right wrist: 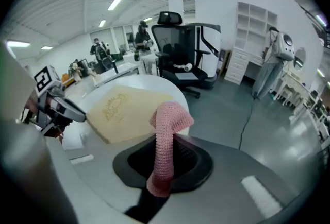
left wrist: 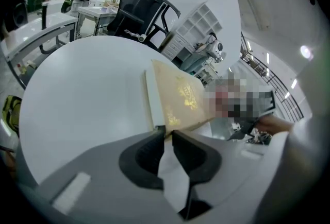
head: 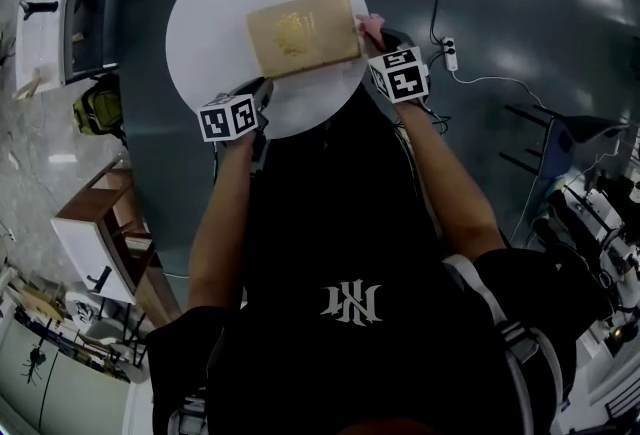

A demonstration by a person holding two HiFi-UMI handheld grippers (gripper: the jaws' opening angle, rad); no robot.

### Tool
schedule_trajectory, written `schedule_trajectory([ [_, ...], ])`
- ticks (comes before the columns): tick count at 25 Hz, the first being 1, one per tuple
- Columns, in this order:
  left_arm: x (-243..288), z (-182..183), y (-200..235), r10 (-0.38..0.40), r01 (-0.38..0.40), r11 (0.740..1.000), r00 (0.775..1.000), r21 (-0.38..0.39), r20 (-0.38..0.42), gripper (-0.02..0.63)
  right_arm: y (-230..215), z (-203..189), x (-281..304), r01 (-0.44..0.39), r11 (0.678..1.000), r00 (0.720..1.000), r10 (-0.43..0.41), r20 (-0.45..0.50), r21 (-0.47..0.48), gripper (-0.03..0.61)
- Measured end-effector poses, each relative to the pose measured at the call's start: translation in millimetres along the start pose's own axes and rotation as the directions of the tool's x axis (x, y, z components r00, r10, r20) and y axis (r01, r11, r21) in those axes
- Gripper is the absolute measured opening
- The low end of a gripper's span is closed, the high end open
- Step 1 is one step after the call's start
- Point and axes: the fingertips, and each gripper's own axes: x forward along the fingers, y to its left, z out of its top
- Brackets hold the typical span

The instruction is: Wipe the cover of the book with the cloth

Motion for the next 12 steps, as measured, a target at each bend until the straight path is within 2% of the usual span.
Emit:
schedule_trajectory([
  [3, 0.0, -1.2, 1.4, -0.003, 0.003, 1.000, 1.000, 0.002, 0.004, 0.055, 54.6, 27.0, -11.8, -0.100, 0.993, 0.991, 0.104, 0.084, -0.056, 0.037],
  [6, 0.6, -1.8, -0.8, -0.010, 0.010, 1.000, 1.000, -0.003, 0.001, 0.055, 125.0, 46.9, -6.8, -0.250, 0.962, 0.960, 0.261, 0.105, -0.109, 0.037],
  [9, 1.1, -1.5, -0.8, -0.010, 0.010, 1.000, 1.000, -0.004, -0.002, 0.055, 181.8, 54.7, 9.6, -0.355, 0.916, 0.926, 0.372, 0.062, -0.188, 0.037],
  [12, 0.2, -2.0, -1.2, -0.004, 0.004, 1.000, 1.000, -0.004, 0.001, 0.055, 213.5, 54.2, 29.6, -0.404, 0.878, 0.908, 0.418, 0.001, -0.258, 0.037],
])
